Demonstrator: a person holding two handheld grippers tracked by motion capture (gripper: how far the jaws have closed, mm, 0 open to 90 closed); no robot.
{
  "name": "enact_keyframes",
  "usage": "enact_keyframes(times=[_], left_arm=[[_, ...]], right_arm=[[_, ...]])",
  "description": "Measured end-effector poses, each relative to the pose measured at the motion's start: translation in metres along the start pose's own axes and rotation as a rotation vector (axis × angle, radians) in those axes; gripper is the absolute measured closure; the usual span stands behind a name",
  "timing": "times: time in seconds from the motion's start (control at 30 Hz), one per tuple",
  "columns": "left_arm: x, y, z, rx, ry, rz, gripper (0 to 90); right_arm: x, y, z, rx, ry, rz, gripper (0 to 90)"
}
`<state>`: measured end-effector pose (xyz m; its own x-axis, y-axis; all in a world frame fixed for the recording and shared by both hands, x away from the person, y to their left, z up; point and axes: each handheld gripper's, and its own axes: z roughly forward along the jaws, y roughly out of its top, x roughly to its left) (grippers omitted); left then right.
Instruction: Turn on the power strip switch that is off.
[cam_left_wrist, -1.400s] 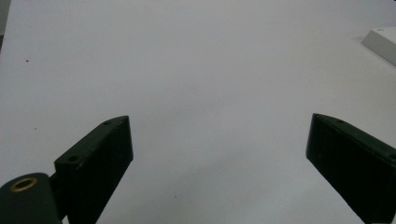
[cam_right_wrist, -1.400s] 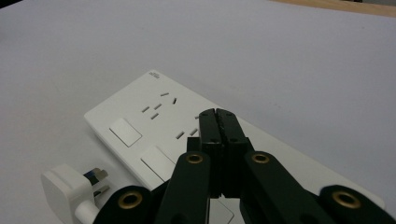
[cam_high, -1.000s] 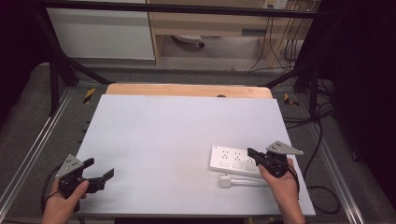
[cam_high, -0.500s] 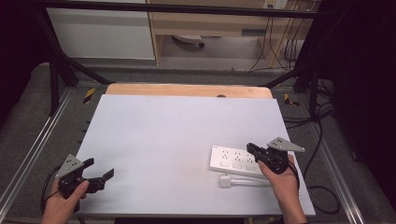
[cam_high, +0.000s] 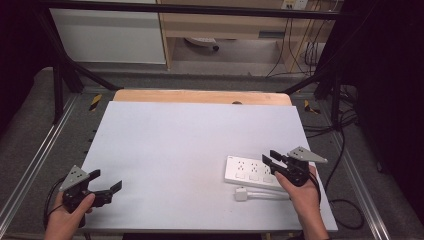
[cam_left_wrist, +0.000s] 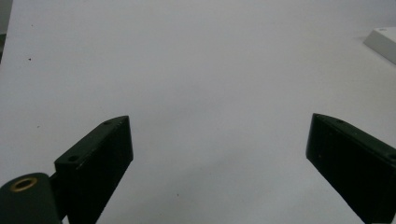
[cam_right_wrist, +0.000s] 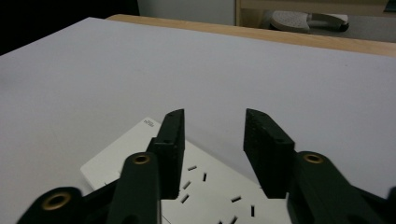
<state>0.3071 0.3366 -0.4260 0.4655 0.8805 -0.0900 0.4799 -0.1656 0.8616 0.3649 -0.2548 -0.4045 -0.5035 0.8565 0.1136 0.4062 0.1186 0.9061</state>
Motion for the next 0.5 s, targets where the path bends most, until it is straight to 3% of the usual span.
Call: enact_keyframes(times=[0.33, 0.5], left_arm=[[0.0002, -0.0001, -0.0002, 0.0, 0.001, 0.0, 7.5], [0.0006, -0.0001, -0.0004, -0.001, 0.003, -0.001, 7.5]], right_arm=[[0.0024, 0.002, 0.0014, -0.051, 0.013, 0.027, 34.2], [0.0055, 0.0046, 0.0016, -0.059, 0.03, 0.006, 25.0]])
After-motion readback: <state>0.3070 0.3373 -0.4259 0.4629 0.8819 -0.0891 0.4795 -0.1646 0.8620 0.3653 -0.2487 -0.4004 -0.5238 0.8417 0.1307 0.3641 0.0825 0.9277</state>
